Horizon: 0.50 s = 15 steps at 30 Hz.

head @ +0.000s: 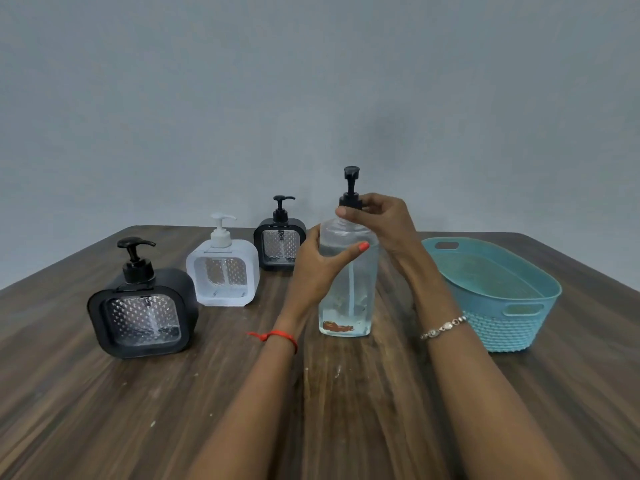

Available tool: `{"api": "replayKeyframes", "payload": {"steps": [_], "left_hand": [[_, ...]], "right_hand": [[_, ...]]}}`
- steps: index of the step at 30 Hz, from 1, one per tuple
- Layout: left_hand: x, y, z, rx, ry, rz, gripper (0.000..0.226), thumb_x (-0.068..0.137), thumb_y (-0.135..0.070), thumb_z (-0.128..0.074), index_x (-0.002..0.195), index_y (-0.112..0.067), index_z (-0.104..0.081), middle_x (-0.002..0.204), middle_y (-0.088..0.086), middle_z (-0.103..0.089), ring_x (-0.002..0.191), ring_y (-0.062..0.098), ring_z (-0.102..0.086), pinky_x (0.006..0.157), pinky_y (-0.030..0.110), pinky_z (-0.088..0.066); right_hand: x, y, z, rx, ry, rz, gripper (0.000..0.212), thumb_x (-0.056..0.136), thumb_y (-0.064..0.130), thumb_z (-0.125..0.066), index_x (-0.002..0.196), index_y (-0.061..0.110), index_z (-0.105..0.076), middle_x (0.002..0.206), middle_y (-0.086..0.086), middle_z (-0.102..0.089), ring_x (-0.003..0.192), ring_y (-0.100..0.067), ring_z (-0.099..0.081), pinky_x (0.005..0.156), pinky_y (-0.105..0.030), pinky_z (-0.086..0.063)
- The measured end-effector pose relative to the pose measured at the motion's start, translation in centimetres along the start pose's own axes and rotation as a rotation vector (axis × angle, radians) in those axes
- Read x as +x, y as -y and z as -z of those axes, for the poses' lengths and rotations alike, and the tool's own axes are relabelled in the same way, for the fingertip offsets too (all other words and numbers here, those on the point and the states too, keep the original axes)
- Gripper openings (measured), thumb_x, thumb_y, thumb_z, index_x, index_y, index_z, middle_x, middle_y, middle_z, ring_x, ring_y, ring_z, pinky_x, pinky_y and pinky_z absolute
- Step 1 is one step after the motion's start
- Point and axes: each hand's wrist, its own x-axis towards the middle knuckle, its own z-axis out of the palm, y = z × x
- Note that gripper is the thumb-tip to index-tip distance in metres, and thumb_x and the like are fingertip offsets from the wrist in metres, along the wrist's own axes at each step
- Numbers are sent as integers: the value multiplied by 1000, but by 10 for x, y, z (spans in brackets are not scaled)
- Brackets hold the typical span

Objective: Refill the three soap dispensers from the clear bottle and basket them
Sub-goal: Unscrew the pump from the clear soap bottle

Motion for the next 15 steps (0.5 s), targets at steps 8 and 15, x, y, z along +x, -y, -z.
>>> {"api": "replayKeyframes", "payload": {"steps": [8,15], "left_hand": [[-3,-1,-1,13,-17,-24,43,74,-27,-77,112,-18,-58,102,-9,-67,87,-5,-65,68,9,-49],[-3,5,-3,50,-46,-60,52,74,-35,-75,119,-17,-57,109,-9,-66,97,-5,-62,76,7,-47]], "right_hand": [[-4,5,9,-64,148,24,24,87,11,-61,111,7,-65,103,-8,-67,97,-18,-63,96,-30,-46],[0,11,5,-217,-55,82,31,68,20,-81,93,11,-65,78,4,-59,76,-6,-54,68,-8,-43]]}}
